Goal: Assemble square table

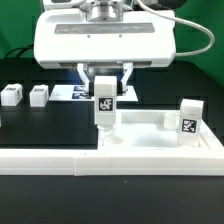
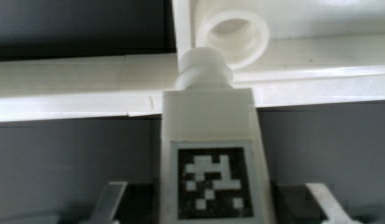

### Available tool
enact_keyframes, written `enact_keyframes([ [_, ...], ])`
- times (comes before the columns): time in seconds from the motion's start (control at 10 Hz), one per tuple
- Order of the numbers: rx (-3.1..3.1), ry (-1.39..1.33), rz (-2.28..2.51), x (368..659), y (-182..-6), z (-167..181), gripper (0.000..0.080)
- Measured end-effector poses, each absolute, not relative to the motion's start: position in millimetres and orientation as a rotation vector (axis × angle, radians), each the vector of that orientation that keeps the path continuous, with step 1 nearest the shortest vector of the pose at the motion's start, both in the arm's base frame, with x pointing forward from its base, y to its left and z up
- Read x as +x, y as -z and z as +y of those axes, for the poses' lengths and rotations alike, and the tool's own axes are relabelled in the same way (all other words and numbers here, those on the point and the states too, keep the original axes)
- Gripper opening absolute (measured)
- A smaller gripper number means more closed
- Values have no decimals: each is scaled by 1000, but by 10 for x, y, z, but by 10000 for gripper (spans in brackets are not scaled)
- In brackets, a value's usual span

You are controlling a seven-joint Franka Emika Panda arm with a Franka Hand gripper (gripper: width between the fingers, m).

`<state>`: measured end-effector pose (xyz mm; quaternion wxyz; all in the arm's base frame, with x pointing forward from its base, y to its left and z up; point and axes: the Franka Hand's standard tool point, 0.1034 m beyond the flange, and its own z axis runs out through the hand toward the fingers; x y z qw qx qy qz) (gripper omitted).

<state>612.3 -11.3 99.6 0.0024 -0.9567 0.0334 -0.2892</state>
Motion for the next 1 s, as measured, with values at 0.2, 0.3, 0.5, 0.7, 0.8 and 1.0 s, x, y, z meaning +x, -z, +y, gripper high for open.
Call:
enact_keyframes([
  [0.2,-3001,897,101,6116,-954,-93,291],
  [0.3,-2999,896,99,6115,-951,-62,291],
  [0.5,-3001,885,92,6092,-899,-25,291],
  [0.7,-3001,899,86,6096,-883,-5,291],
  [0.8,-3002,888,79,6080,-841,25,291],
  [1.0,-3004,890,74,6066,-777,53,291],
])
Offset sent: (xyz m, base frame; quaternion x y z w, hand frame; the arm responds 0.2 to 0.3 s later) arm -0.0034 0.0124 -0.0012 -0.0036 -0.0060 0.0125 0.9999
